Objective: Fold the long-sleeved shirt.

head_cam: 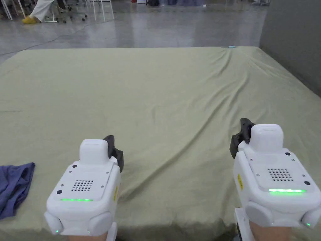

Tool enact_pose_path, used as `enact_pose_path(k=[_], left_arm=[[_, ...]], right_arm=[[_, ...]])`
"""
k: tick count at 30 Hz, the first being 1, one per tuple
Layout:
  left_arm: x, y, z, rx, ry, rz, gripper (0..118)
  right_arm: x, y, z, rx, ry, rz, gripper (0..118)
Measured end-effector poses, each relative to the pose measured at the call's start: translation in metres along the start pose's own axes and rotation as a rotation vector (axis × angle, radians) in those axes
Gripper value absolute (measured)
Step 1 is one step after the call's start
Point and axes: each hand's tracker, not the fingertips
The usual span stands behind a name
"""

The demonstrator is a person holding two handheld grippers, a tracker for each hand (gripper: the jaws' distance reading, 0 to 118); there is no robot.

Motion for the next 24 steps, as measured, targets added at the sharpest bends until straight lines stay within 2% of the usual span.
enact_pose_path(k=[4, 11, 12, 13, 14, 15, 16, 17, 24], left_arm=[[0.0, -0.009, 0.0, -0.002, 0.005, -0.019, 0], [0.004, -0.004, 0.0, 0.021, 0.025, -0.006, 0], [0.003, -0.002, -0.001, 0.023, 0.027, -0.004, 7], [0.003, 0.0, -0.002, 0.022, 0.028, 0.005, 31], [0.002, 0.001, -0.004, 0.017, 0.031, 0.024, 82], [0.002, 0.001, -0.006, 0.011, 0.042, 0.043, 115], [0.002, -0.001, -0.004, 0.041, 0.006, 0.069, 116], [0.0, 0.004, -0.001, 0.107, 0.029, 0.064, 118], [0.0, 0.001, -0.004, 0.081, 0.027, 0.007, 118]], right_arm=[[-0.004, -0.006, -0.007, -0.018, 0.0, -0.021, 0], [-0.007, -0.006, -0.007, -0.036, 0.01, -0.005, 0], [-0.006, -0.005, -0.008, -0.041, 0.007, -0.002, 10], [-0.006, -0.003, -0.009, -0.051, 0.016, -0.004, 37], [-0.004, -0.002, -0.009, -0.063, 0.036, -0.013, 80], [-0.004, -0.002, -0.009, -0.065, 0.032, -0.014, 107], [-0.005, -0.003, -0.009, -0.059, 0.023, -0.016, 118], [-0.006, -0.003, -0.006, -0.032, 0.012, -0.014, 118], [-0.006, -0.004, -0.01, -0.05, 0.007, 0.007, 118]])
